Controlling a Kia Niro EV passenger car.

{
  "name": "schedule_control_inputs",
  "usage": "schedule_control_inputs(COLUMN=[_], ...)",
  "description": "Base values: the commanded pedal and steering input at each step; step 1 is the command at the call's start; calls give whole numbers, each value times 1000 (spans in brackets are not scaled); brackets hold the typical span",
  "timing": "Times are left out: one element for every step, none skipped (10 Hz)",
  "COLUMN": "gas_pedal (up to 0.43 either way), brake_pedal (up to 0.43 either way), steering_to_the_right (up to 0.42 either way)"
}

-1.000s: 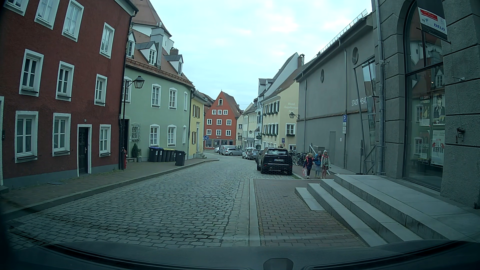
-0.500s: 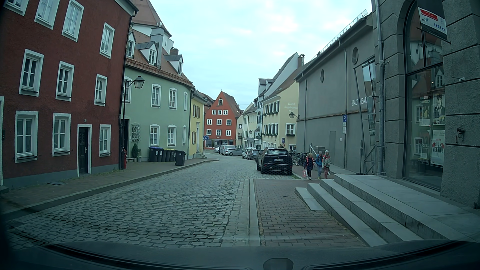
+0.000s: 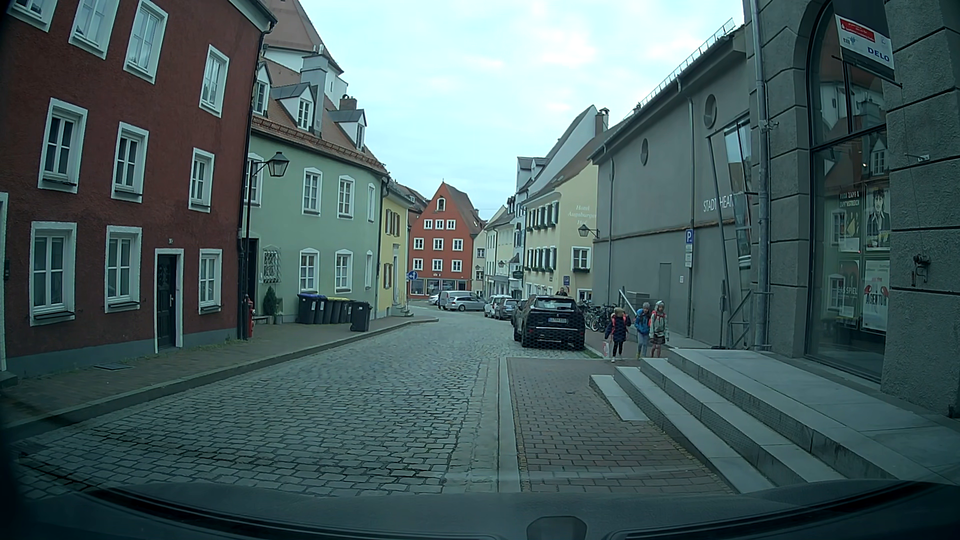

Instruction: Follow the waypoints while adhering to traffic rules and regulations

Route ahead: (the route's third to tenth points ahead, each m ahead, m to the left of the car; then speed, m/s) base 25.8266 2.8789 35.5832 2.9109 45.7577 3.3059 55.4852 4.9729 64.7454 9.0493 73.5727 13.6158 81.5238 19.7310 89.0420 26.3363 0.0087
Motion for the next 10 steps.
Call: schedule_control_inputs(gas_pedal=[0,0,0,0,0,0,0,0,0,0], brake_pedal=[299,299,293,293,293,293,293,293,293,293], steering_to_the_right=[-220,-220,-220,-218,-217,-217,-217,-217,-217,-217])
